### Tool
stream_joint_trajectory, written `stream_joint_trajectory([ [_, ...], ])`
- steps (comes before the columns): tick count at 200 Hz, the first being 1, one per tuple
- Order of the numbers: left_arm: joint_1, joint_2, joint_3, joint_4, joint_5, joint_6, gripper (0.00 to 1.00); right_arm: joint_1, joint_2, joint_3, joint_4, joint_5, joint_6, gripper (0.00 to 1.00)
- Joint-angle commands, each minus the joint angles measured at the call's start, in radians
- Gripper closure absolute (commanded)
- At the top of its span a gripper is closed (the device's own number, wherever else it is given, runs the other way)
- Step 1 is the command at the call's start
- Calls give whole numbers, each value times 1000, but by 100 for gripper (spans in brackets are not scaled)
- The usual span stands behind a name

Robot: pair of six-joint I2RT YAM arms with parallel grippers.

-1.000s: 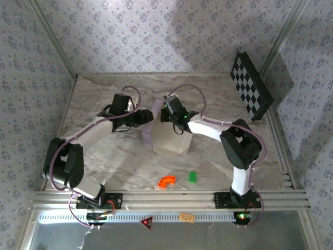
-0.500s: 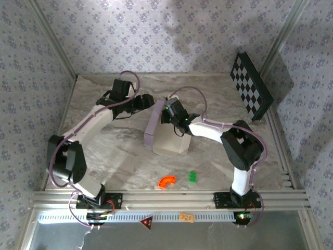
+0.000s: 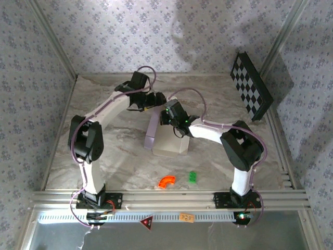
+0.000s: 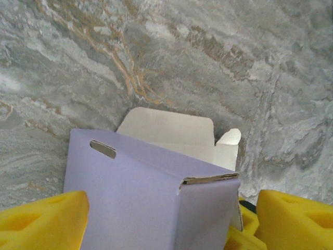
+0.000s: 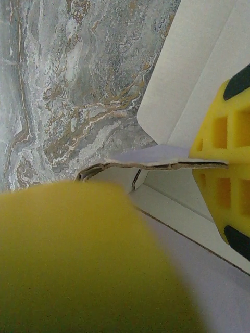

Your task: Fold the paper box

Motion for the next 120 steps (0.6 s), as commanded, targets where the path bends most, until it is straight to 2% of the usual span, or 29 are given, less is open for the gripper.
stream_joint_trajectory([
  [1, -16, 20, 59, -55, -33, 12, 15, 12, 6, -25, -49, -17, -31, 98],
  [65, -40, 65, 71, -125, -120, 10, 16, 16, -11, -28, -40, 8, -48, 98],
  [88, -46, 70, 53, -130, -134, 11, 18, 21, -25, -29, -38, 28, -64, 98],
  [120, -50, 66, 30, -111, -118, 23, 26, 26, -44, -22, -52, 43, -79, 90],
])
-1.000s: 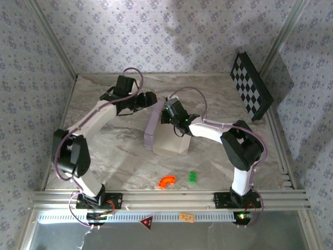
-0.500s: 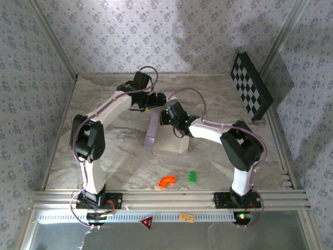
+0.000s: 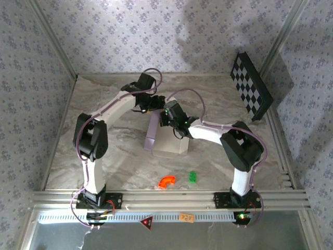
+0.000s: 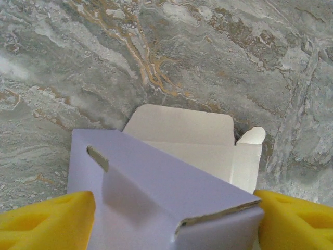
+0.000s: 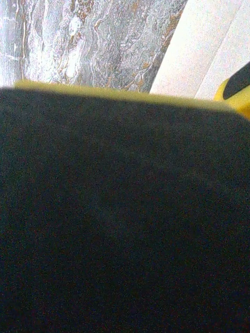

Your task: Fold the paper box

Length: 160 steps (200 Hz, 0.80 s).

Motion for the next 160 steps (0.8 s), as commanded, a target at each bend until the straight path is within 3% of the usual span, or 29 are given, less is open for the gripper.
stream_joint_trajectory([
  [1, -6, 14, -20, -43, -16, 18, 27, 11, -37, -10, -55, 24, -33, 90],
  [17, -6, 10, -24, -42, -11, 28, 32, 14, -57, -11, -66, 21, -39, 85],
  [47, -6, -1, -30, -38, 32, 56, 37, 12, -105, -16, -96, 13, -47, 63],
  [71, -6, -20, -49, -37, 46, 74, 39, 8, -155, -29, -127, -9, -75, 53],
  [120, 18, -32, -55, -52, 71, 136, 40, -71, -256, -112, -122, -103, -123, 50],
  [140, 34, -29, -47, -58, 98, 165, 42, -144, -271, -158, -64, -214, -175, 50],
  [160, 40, -29, -33, -73, 129, 209, 42, -228, -262, -207, 39, -406, -215, 50],
])
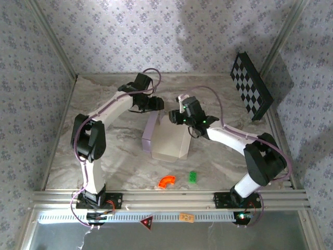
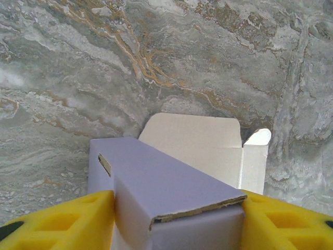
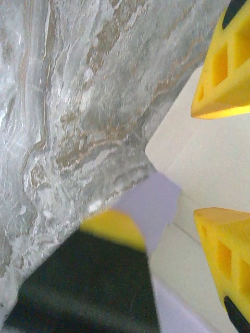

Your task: Fold the paper box

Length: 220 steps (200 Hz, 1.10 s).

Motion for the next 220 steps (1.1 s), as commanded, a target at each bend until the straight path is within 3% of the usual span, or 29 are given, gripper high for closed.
stream_joint_trajectory([
  [1, 10, -3, 3, -77, 56, 76, 42, -85, -3, -56, 109, -239, -78, 50],
  [27, 12, 9, 18, -99, 101, 121, 42, -152, 70, -84, 256, -535, -221, 47],
  [60, 13, 21, 25, -115, 129, 144, 43, -165, 185, -79, 425, -717, -339, 46],
  [113, 11, 26, 27, -136, 189, 181, 43, -189, 416, -19, 773, -862, -246, 47],
  [145, 12, 31, 34, -147, 207, 197, 43, -202, 512, 23, 1004, -942, -78, 51],
  [220, 11, 39, 47, -149, 266, 214, 46, -188, 521, 22, 1046, -947, 5, 63],
])
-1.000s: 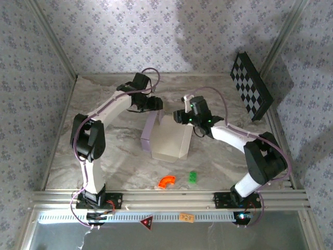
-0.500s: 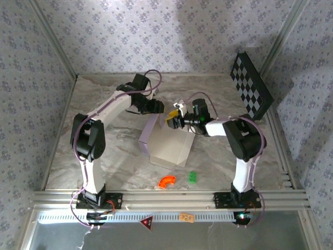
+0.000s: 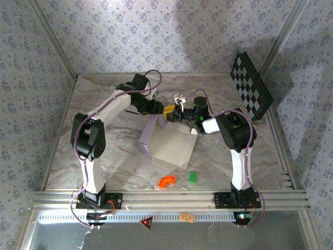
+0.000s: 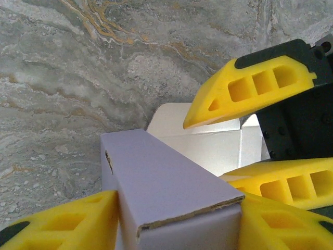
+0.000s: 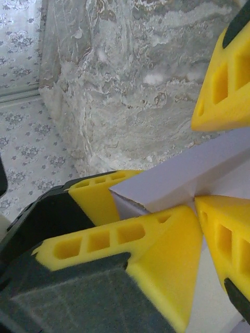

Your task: Fold the paper box

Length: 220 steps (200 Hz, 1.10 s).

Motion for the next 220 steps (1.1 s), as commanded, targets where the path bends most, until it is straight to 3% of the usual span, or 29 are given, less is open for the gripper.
stream_joint_trajectory([
  [1, -12, 25, 30, -43, 75, 26, 46, 10, -9, -14, 92, -6, 39, 63],
  [100, -33, 41, 69, -130, 95, 109, 46, 19, -106, -237, 77, 140, -27, 58],
  [153, -60, 58, 91, -171, 86, 146, 46, 20, -59, -230, 121, 144, -22, 63],
  [220, -74, 78, 81, -113, 202, 123, 43, 45, -25, -190, 131, 173, 15, 74],
])
